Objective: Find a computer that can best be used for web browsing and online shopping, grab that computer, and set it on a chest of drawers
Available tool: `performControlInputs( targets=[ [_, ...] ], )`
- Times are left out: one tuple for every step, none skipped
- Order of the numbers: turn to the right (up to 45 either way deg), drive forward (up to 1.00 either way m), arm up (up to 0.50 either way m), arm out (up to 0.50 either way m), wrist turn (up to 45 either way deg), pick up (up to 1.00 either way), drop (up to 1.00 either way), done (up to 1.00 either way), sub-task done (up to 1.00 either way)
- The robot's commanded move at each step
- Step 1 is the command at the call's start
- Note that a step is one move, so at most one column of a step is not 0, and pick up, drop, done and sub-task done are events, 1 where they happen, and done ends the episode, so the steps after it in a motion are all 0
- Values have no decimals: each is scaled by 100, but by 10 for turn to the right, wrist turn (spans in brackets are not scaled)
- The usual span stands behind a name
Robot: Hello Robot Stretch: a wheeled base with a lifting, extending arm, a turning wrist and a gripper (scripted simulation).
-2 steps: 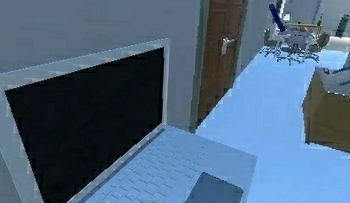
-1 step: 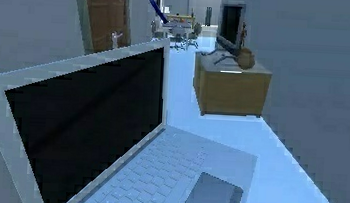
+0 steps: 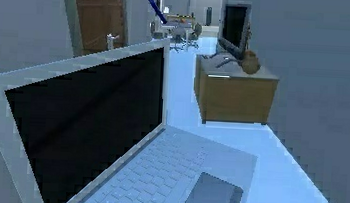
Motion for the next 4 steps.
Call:
performControlInputs(
  targets=[
    [-450,0,0,0,0,0,0,0,0],
    [-450,0,0,0,0,0,0,0,0],
    [0,10,0,0,0,0,0,0,0],
    [450,0,0,0,0,0,0,0,0]
  ],
)
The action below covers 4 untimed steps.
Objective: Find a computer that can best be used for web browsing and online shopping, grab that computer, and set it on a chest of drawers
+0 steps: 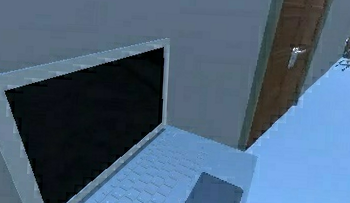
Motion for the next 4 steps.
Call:
performControlInputs(
  targets=[
    [240,0,0,0,0,0,0,0,0],
    [0,15,0,0,0,0,0,0,0],
    [180,0,0,0,0,0,0,0,0],
    [0,100,0,0,0,0,0,0,0]
  ],
)
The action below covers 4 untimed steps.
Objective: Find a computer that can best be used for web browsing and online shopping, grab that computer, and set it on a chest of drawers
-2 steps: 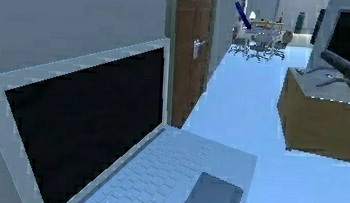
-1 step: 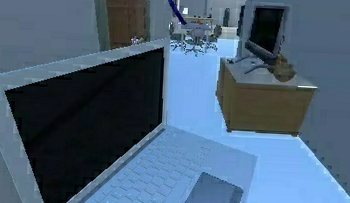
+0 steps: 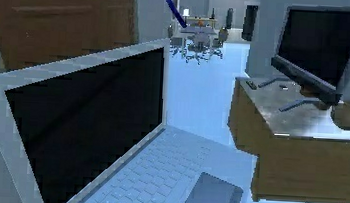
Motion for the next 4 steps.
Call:
performControlInputs(
  targets=[
    [0,100,0,0,0,0,0,0,0],
    [30,0,0,0,0,0,0,0,0],
    [0,100,0,0,0,0,0,0,0],
    [0,45,0,0,0,0,0,0,0]
  ],
)
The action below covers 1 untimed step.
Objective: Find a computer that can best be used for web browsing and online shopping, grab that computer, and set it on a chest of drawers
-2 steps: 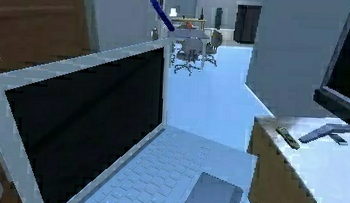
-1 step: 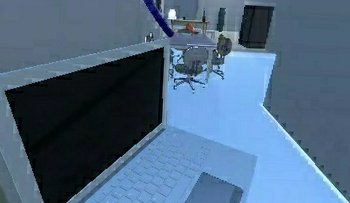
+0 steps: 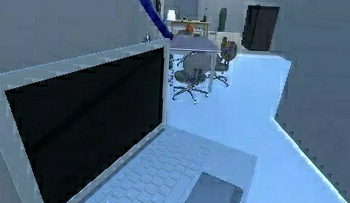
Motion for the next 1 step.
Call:
performControlInputs(
  targets=[
    [450,0,0,0,0,0,0,0,0]
  ],
)
